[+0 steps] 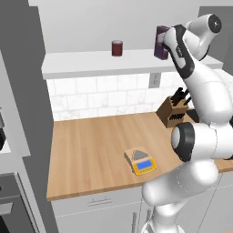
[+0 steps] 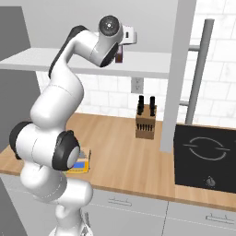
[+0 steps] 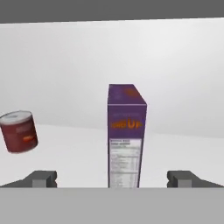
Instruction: Pick the cereal and place it on the digital scale for weighing, and close the cabinet.
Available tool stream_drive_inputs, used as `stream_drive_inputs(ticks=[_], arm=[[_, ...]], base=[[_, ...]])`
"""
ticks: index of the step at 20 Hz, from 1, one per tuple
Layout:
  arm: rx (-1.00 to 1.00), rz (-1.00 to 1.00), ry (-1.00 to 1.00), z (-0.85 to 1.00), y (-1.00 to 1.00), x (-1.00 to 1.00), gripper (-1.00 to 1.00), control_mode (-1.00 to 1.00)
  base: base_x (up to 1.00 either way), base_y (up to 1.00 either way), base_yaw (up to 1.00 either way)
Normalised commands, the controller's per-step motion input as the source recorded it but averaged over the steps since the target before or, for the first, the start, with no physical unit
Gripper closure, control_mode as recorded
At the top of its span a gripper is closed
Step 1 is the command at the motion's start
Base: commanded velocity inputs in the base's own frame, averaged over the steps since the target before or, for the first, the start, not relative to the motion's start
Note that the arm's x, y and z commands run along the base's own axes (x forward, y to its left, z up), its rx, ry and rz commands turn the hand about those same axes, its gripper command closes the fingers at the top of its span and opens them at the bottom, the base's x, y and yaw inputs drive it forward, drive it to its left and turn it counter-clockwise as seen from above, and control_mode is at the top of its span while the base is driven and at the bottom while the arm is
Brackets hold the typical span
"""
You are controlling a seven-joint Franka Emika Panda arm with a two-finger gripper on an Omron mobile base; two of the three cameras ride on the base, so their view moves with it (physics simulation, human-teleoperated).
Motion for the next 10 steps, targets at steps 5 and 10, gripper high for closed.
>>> stream_drive_inputs(ticks=[5,10], arm=[[0.0,0.0,0.0,0.0,0.0,0.41,-1.0,-1.0],[0.0,0.0,0.0,0.0,0.0,0.22,-1.0,-1.0]], base=[[0.0,0.0,0.0],[0.0,0.0,0.0]])
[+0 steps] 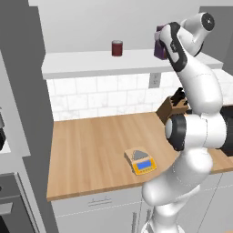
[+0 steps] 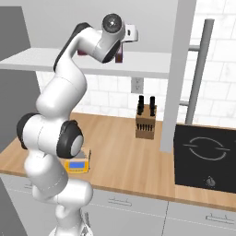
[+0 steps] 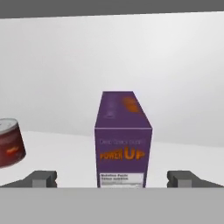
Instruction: Pick the cereal and place it on the digital scale for weighing, and close the cabinet.
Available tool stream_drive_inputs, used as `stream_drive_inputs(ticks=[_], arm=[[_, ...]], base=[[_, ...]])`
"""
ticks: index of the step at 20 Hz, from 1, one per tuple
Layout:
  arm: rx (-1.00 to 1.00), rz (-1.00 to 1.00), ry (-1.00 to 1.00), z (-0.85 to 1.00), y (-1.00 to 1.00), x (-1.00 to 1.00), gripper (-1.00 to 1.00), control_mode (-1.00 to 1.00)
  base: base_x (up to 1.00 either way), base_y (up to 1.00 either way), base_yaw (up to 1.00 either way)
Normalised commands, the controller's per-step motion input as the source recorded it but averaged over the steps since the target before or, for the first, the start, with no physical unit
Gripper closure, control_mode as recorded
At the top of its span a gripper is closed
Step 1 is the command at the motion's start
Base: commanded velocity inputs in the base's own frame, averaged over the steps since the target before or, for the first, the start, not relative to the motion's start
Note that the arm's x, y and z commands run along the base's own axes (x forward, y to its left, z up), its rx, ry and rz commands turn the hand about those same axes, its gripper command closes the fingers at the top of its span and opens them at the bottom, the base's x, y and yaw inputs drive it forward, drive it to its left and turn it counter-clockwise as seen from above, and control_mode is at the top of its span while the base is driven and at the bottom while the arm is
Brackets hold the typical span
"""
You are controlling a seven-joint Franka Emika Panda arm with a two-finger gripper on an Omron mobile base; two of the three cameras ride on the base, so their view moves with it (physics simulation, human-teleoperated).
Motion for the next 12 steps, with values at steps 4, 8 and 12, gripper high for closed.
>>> stream_drive_inputs(ticks=[4,8,12], arm=[[0.0,0.0,0.0,0.0,0.0,0.28,-1.0,-1.0],[0.0,0.0,0.0,0.0,0.0,0.3,1.0,-1.0],[0.0,0.0,0.0,0.0,0.0,0.11,1.0,-1.0]], base=[[0.0,0.0,0.0],[0.0,0.0,0.0],[0.0,0.0,0.0]])
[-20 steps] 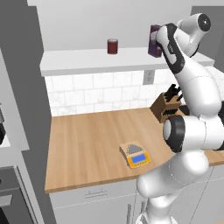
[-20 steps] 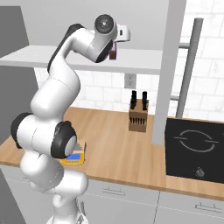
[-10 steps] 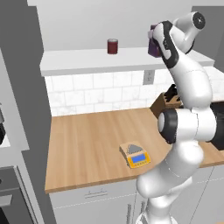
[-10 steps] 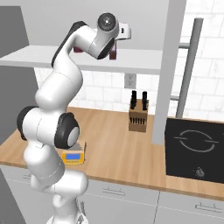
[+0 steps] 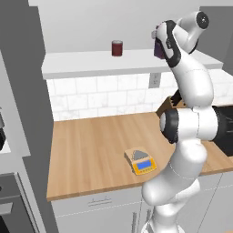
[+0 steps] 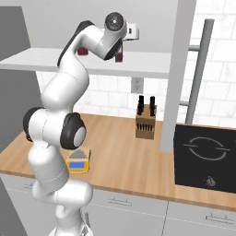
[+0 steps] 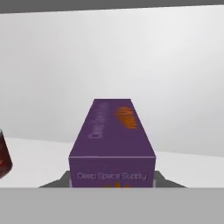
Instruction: Pick the cereal and place it on the digital scale for weighing, and close the cabinet.
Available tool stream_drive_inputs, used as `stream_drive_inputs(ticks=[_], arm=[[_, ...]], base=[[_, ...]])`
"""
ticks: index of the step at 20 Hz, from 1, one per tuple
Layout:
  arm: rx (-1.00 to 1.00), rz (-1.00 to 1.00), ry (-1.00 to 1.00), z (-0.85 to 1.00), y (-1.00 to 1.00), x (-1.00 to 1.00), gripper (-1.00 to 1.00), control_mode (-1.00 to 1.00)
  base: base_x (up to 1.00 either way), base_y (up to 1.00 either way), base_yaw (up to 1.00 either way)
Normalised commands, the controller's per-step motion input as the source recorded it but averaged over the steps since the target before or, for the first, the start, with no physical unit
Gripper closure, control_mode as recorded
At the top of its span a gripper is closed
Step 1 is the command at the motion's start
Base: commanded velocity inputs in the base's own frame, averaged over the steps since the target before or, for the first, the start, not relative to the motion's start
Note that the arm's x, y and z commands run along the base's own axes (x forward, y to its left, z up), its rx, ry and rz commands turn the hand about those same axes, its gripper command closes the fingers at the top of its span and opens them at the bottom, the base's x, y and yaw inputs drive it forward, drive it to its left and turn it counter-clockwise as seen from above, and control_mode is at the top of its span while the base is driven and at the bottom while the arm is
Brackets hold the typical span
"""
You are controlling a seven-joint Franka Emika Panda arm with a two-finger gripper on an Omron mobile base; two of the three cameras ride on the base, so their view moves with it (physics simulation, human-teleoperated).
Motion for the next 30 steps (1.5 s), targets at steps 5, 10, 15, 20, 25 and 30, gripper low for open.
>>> stream_drive_inputs(ticks=[5,10,15,20,25,30], arm=[[0.0,0.0,-0.04,0.0,0.0,-0.23,1.0,-1.0],[0.0,0.0,-0.14,0.0,0.0,-0.84,1.0,-1.0],[0.0,0.0,-0.14,0.03,0.0,-0.83,1.0,-1.0],[0.0,0.0,-0.21,0.07,0.0,-0.99,1.0,-1.0],[-0.02,0.09,-0.11,0.22,0.01,-1.0,1.0,-1.0],[-0.01,0.15,0.07,0.2,0.0,-1.0,1.0,-1.0]], base=[[0.0,0.0,0.0],[0.0,0.0,0.0],[0.0,0.0,0.0],[0.0,0.0,0.0],[0.0,0.0,0.0],[0.0,0.0,0.0]])
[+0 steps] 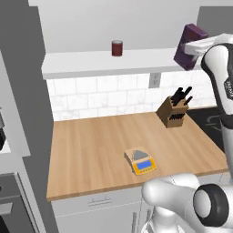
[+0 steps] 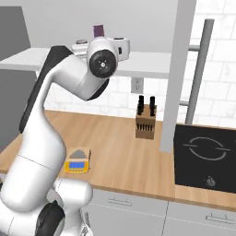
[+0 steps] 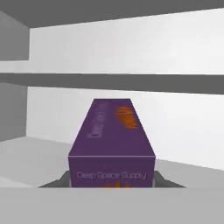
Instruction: Pick the cereal and place it on the digital scale for weighing, and close the cabinet.
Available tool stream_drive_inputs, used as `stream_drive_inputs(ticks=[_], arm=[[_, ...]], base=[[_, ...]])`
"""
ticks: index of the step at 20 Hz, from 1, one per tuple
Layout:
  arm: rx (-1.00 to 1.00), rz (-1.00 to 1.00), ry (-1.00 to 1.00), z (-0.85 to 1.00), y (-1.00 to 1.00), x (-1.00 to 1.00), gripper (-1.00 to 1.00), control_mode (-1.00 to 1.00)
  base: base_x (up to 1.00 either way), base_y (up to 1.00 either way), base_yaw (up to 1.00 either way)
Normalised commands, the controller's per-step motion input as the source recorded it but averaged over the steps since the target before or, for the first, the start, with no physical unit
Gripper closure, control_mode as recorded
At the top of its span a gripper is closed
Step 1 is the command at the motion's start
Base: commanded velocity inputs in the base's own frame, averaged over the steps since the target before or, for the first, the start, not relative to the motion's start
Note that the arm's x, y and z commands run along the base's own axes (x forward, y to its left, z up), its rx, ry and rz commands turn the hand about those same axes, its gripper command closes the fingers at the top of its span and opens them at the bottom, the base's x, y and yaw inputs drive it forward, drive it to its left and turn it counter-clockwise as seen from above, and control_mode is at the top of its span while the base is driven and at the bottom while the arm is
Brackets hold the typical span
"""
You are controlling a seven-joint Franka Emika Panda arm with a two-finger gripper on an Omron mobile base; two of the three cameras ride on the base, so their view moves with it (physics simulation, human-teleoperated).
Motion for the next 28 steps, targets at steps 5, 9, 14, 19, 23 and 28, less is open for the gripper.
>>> stream_drive_inputs(ticks=[5,9,14,19,23,28], arm=[[0.04,0.12,0.14,-0.1,0.31,-1.0,1.0,-1.0],[0.0,0.21,0.05,-0.58,0.84,-0.99,1.0,-1.0],[-0.01,0.36,0.02,-0.76,0.68,-0.67,1.0,-1.0],[-0.13,0.38,0.17,-0.91,0.65,-0.06,1.0,-1.0],[-0.15,0.34,0.18,-0.98,0.5,0.39,1.0,-1.0],[-0.04,0.28,0.0,-0.77,0.03,0.61,1.0,-1.0]], base=[[0.0,0.0,0.0],[0.0,0.0,0.0],[0.0,0.0,0.0],[0.0,0.0,0.0],[0.0,0.0,0.0],[0.0,0.0,0.0]])
